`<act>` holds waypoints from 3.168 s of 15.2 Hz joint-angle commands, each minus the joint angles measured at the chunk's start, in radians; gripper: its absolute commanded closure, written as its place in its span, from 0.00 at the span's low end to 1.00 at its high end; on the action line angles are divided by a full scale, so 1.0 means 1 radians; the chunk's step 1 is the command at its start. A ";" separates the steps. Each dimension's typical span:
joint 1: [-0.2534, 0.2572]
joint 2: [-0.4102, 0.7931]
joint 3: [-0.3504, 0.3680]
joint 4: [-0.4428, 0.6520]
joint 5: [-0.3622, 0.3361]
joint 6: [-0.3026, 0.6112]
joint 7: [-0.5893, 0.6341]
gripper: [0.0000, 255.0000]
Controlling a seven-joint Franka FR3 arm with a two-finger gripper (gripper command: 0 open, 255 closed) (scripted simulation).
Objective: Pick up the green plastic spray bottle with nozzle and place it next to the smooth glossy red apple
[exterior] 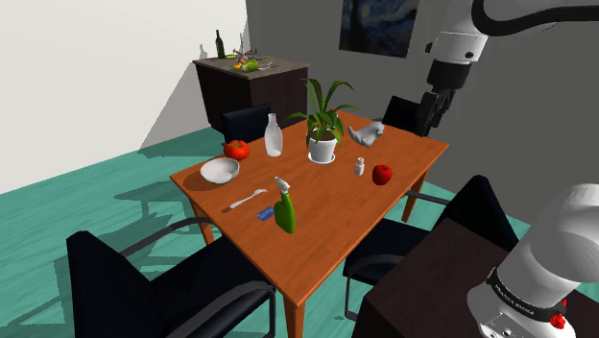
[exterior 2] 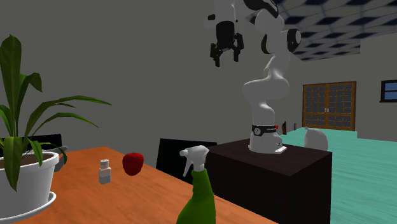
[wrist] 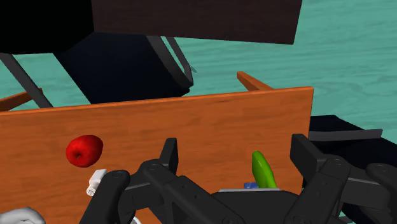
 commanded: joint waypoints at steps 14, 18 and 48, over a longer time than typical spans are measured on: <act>0.037 0.433 0.152 0.118 0.025 0.310 0.145 0.00; 0.045 0.584 0.190 0.199 0.001 0.375 0.198 0.00; 0.185 1.369 0.214 0.818 -0.221 0.494 0.429 0.00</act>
